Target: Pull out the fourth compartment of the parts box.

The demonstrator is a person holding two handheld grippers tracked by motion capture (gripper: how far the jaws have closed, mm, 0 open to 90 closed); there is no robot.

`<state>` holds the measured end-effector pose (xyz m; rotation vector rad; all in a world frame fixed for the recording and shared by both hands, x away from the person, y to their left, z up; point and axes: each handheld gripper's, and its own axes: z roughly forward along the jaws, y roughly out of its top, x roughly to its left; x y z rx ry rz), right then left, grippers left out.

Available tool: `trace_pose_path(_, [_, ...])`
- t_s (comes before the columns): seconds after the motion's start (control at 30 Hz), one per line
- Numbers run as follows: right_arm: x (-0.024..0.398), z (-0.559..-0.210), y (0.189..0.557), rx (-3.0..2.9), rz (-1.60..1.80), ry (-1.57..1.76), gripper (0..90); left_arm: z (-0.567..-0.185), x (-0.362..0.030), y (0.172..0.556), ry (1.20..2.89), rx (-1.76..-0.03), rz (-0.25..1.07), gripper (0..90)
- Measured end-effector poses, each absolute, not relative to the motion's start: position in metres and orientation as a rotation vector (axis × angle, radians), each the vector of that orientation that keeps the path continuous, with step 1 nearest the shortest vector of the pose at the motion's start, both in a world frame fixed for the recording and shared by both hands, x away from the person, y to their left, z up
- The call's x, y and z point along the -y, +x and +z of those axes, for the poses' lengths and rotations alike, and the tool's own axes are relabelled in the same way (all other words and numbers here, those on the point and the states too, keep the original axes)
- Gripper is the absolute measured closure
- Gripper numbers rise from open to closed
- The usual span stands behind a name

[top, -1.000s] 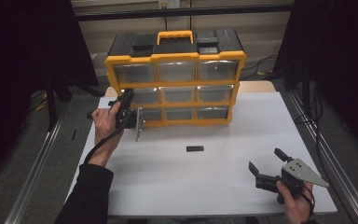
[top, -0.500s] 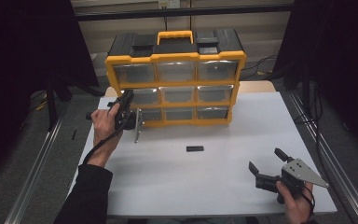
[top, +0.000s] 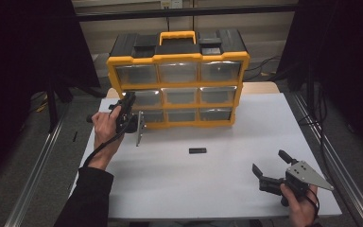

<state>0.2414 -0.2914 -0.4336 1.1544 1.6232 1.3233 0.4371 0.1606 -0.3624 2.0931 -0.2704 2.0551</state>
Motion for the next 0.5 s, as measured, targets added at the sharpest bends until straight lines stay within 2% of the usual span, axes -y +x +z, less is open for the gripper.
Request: trace_pose_path(0.5, [0.2917, -0.4333, 0.2406, -1.626, 1.318, 1.155, 0.0, -0.3629, -0.1627, 0.4314, 2.08, 0.281, 2.059, 79.7])
